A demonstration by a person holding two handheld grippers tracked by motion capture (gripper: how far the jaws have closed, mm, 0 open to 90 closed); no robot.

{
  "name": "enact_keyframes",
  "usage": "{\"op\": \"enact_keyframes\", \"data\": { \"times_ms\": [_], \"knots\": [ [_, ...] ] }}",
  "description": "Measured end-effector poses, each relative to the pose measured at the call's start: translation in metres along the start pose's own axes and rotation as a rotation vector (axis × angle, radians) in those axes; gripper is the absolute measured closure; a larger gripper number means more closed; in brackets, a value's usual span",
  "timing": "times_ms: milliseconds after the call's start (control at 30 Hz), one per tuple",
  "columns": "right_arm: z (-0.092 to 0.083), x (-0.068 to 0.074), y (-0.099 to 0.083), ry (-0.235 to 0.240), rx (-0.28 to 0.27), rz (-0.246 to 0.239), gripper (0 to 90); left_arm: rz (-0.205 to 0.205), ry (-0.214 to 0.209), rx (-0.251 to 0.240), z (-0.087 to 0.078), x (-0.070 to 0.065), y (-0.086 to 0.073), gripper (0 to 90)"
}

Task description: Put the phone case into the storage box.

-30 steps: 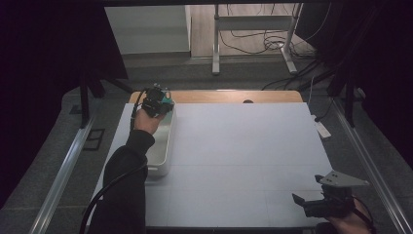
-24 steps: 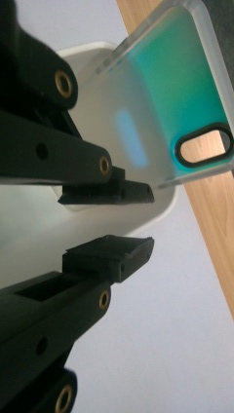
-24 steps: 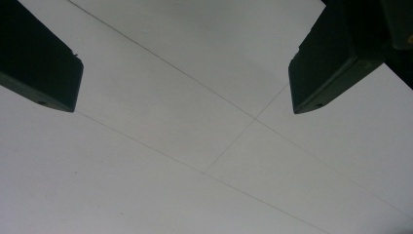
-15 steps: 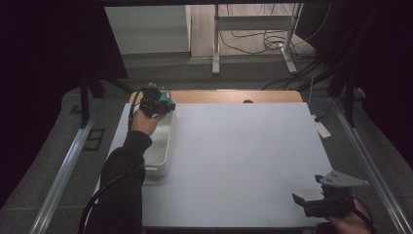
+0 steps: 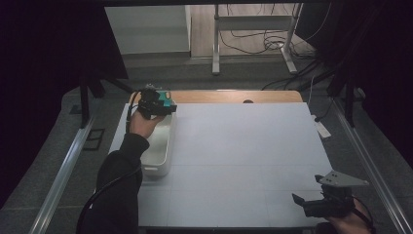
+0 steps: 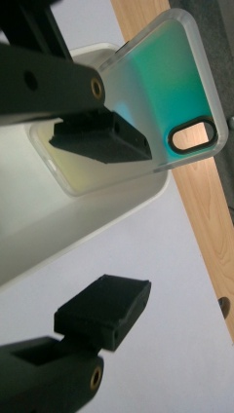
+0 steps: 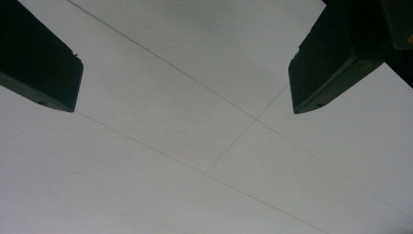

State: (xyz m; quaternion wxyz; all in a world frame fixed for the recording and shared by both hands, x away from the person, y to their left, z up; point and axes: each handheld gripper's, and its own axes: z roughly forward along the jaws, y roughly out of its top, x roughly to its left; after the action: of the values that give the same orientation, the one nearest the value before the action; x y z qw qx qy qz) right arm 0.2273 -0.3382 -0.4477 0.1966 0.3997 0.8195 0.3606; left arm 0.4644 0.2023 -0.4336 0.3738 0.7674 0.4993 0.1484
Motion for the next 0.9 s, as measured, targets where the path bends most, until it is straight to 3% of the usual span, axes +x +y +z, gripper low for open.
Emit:
{"op": "enact_keyframes", "data": {
  "times_ms": [533, 900],
  "knots": [
    [0.0, 0.001, 0.0, -0.004, 0.0, -0.001, 0.0, 0.026, -0.069, -0.033, -0.017, -0.006, -0.009, 13.1],
    [0.0, 0.001, 0.0, -0.005, -0.002, 0.001, 0.0, 0.061, -0.065, -0.033, -0.023, -0.013, -0.016, 1.8]
  ]
}}
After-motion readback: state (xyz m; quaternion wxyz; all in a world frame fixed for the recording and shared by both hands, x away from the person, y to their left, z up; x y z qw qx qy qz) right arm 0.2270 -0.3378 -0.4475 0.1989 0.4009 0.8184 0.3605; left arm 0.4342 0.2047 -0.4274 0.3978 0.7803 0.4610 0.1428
